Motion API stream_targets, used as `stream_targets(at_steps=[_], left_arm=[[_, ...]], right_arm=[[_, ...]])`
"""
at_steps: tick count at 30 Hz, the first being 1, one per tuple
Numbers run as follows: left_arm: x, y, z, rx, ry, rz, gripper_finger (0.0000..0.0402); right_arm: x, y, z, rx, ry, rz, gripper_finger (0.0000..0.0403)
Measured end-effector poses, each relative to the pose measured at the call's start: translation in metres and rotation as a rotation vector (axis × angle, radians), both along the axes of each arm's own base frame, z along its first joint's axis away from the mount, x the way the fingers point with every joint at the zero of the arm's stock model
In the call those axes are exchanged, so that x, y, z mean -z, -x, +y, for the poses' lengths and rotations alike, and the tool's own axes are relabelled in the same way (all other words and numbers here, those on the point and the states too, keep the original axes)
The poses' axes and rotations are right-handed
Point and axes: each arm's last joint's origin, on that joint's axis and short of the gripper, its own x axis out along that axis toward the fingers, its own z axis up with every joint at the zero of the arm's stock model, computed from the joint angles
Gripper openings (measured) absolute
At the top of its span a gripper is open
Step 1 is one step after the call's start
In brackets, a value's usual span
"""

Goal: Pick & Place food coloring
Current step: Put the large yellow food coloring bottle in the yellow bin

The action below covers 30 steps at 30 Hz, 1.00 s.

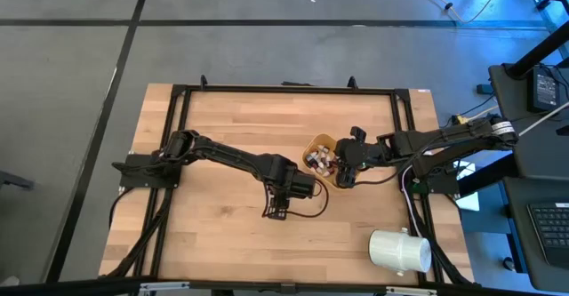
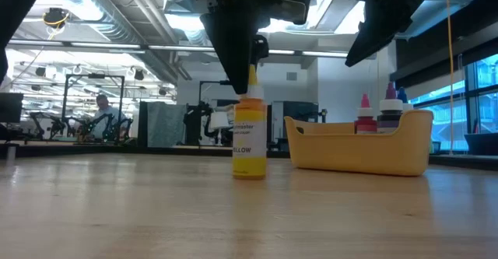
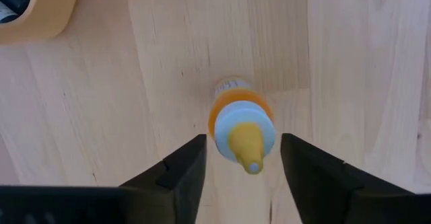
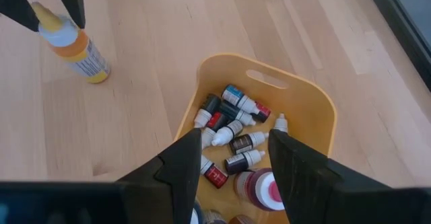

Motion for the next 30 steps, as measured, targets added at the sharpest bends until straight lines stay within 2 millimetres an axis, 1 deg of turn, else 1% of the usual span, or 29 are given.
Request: stream_targets(at_steps=[3, 8, 11, 13, 17, 19, 21, 23, 27, 30], left_arm=[[-0.001, 0.0, 0.0, 0.005, -0.001, 0.003, 0.0208], [-0.015, 0.003, 0.0, -0.015, 0.002, 0.005, 0.0236], [-0.031, 0.008, 0.001, -0.016, 0.008, -0.024, 0.0241], [-0.045, 0.016, 0.003, -0.017, 0.013, -0.046, 0.0241], [-0.066, 0.038, 0.001, -0.01, -0.01, -0.13, 0.0238], [-0.074, 0.051, -0.002, -0.026, -0.022, -0.234, 0.0238], [-0.078, 0.068, -0.004, -0.046, -0.017, -0.332, 0.0239], [-0.076, 0.083, -0.007, -0.05, 0.015, -0.438, 0.0241], [-0.066, 0.117, -0.011, -0.03, 0.099, -0.67, 0.0241], [-0.048, 0.141, -0.01, -0.017, 0.154, -0.813, 0.0239]], right_arm=[[0.0, 0.0, 0.0, 0.0, 0.0, 0.0, 0.0174], [0.0, 0.0, 0.0, 0.0, 0.0, 0.0, 0.0174], [0.0, 0.0, 0.0, 0.0, 0.0, 0.0, 0.0175], [0.0, 0.0, 0.0, 0.0, 0.0, 0.0, 0.0174], [0.0, 0.0, 0.001, -0.004, 0.0, 0.0, 0.0174], [0.0, 0.0, 0.002, -0.009, 0.001, -0.003, 0.0174], [-0.001, -0.002, 0.002, -0.016, 0.002, -0.023, 0.0174], [-0.003, -0.003, 0.002, -0.03, 0.011, -0.04, 0.0174], [-0.008, -0.009, 0.003, -0.052, 0.019, -0.12, 0.0174], [-0.014, -0.015, 0.005, -0.097, 0.014, -0.193, 0.0175]])
